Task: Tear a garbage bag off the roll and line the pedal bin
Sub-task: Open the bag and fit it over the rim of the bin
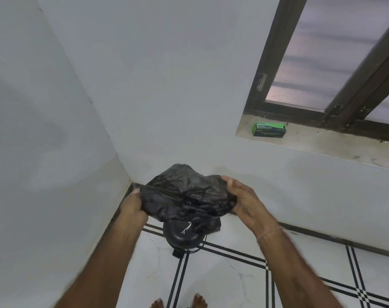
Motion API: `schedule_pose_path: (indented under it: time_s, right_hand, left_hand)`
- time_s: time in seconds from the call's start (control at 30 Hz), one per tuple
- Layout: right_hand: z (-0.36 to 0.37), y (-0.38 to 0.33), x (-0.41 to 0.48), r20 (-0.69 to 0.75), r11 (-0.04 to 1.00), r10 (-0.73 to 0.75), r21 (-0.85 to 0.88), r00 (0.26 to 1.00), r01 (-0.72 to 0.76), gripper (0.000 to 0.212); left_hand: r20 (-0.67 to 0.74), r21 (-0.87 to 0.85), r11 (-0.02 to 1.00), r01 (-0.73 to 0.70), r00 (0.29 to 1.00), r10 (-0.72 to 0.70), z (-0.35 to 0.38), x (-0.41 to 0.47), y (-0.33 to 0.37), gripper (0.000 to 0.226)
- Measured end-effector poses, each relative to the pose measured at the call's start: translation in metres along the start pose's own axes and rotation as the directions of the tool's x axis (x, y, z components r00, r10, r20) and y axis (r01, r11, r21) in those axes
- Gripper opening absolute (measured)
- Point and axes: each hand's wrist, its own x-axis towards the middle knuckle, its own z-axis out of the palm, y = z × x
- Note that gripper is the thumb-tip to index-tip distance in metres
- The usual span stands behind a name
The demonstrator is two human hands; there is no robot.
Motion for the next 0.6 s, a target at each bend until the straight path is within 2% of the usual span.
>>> schedule_pose_path:
  time_s: [0.07,0.1,0.13,0.17,0.2,0.23,0.27,0.3,0.33,0.37,0.4,0.47,0.5,0.53,0.57,0.6]
  right_hand:
    - [0.035,-0.031,0.001,0.043,0.984,-0.15,-0.095,0.988,0.153,0.048]
    - [0.053,-0.054,0.0,0.033,0.953,-0.276,-0.124,0.961,0.278,0.051]
    - [0.068,-0.08,-0.002,-0.011,0.874,-0.459,-0.183,0.888,0.45,0.051]
    - [0.078,-0.102,-0.008,-0.05,0.729,-0.662,-0.276,0.748,0.627,0.05]
    - [0.082,-0.11,-0.011,-0.043,0.503,-0.838,-0.446,0.543,0.74,0.054]
    - [0.082,-0.107,-0.014,0.033,0.267,-0.934,-0.598,0.356,0.755,0.06]
    - [0.072,-0.085,-0.006,0.136,0.164,-0.931,-0.675,0.34,0.719,0.061]
    - [0.059,-0.049,0.006,0.199,0.24,-0.824,-0.725,0.531,0.645,0.054]
    - [0.042,0.004,0.009,0.187,0.393,-0.617,-0.769,0.765,0.504,0.039]
    - [0.021,0.054,0.01,0.102,0.547,-0.337,-0.788,0.936,0.282,0.027]
    - [0.004,0.09,0.012,0.068,0.686,-0.141,-0.713,0.988,0.147,0.03]
    - [-0.02,0.118,0.014,-0.03,0.864,0.11,-0.491,0.993,-0.111,0.059]
    - [-0.018,0.11,0.014,-0.052,0.914,0.182,-0.359,0.982,-0.189,0.06]
    - [-0.013,0.098,0.019,-0.052,0.935,0.185,-0.298,0.981,-0.192,0.058]
    - [-0.001,0.073,0.022,-0.037,0.95,0.163,-0.262,0.986,-0.167,0.061]
    - [0.015,0.048,0.027,-0.031,0.962,0.069,-0.262,0.997,-0.074,0.065]
  left_hand:
    - [0.003,0.072,0.953,-0.293,0.956,0.293,0.041,-0.024,0.012,0.032]
    - [0.037,0.099,0.859,-0.503,0.864,0.502,0.064,-0.046,0.024,0.036]
    - [0.098,0.128,0.699,-0.704,0.71,0.697,0.085,-0.069,0.037,0.038]
    - [0.216,0.162,0.485,-0.86,0.51,0.833,0.104,-0.094,0.048,0.038]
    - [0.339,0.178,0.243,-0.953,0.291,0.895,0.112,-0.108,0.053,0.038]
    - [0.459,0.237,0.049,-0.97,0.156,0.875,0.108,-0.102,0.05,0.036]
    - [0.558,0.315,-0.019,-0.949,0.169,0.813,0.098,-0.083,0.039,0.032]
    - [0.635,0.425,-0.057,-0.903,0.253,0.73,0.077,-0.061,0.021,0.026]
    - [0.641,0.567,-0.054,-0.822,0.4,0.655,0.04,-0.026,-0.008,0.022]
    - [0.657,0.625,-0.031,-0.78,0.505,0.56,0.005,0.001,-0.033,0.021]
    - [0.62,0.678,0.085,-0.731,0.629,0.469,-0.027,0.019,-0.047,0.022]
    - [0.53,0.722,0.243,-0.648,0.744,0.408,-0.064,0.039,-0.059,0.03]
    - [0.517,0.722,0.298,-0.624,0.773,0.367,-0.068,0.038,-0.057,0.039]
    - [0.471,0.702,0.417,-0.578,0.815,0.336,-0.059,0.032,-0.049,0.038]
    - [0.449,0.692,0.448,-0.566,0.823,0.348,-0.047,0.03,-0.04,0.028]
    - [0.45,0.657,0.466,-0.593,0.804,0.388,-0.031,0.025,-0.028,0.024]
